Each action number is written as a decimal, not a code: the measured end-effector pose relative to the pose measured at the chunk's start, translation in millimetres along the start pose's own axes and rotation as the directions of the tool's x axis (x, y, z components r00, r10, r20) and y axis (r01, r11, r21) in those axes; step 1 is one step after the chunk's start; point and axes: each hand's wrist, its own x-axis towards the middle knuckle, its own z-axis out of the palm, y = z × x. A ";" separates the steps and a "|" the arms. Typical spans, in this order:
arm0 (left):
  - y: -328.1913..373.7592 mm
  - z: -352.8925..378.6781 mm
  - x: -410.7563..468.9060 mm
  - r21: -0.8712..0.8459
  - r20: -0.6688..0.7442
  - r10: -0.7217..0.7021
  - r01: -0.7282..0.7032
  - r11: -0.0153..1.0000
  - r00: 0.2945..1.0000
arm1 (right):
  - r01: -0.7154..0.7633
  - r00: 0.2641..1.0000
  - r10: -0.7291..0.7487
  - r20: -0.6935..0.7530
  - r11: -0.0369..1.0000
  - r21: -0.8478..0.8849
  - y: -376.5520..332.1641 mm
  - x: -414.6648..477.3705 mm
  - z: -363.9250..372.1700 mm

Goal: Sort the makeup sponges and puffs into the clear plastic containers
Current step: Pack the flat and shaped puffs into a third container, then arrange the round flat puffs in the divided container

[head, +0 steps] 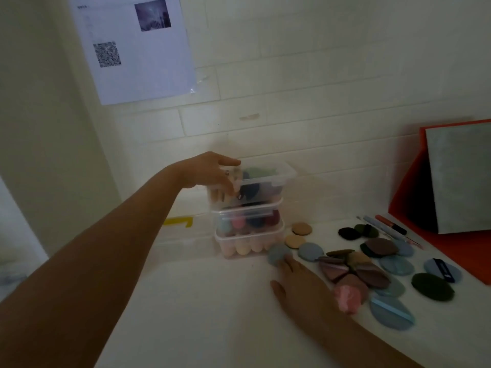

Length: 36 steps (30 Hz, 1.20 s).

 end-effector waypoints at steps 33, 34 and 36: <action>-170.5 83.5 -25.4 0.548 -0.321 -0.224 0.373 0.748 0.920 | 0.043 0.999 -0.043 -0.009 0.999 0.008 7.4 2.4 5.2; -168.6 82.7 -28.1 0.547 -0.315 -0.221 0.367 0.752 0.923 | 0.041 0.999 -0.041 -0.014 0.999 0.008 8.2 2.8 6.0; -164.7 81.6 -37.0 0.536 -0.306 -0.226 0.363 0.762 0.925 | 0.038 0.999 -0.038 -0.028 0.999 0.016 8.5 2.6 7.4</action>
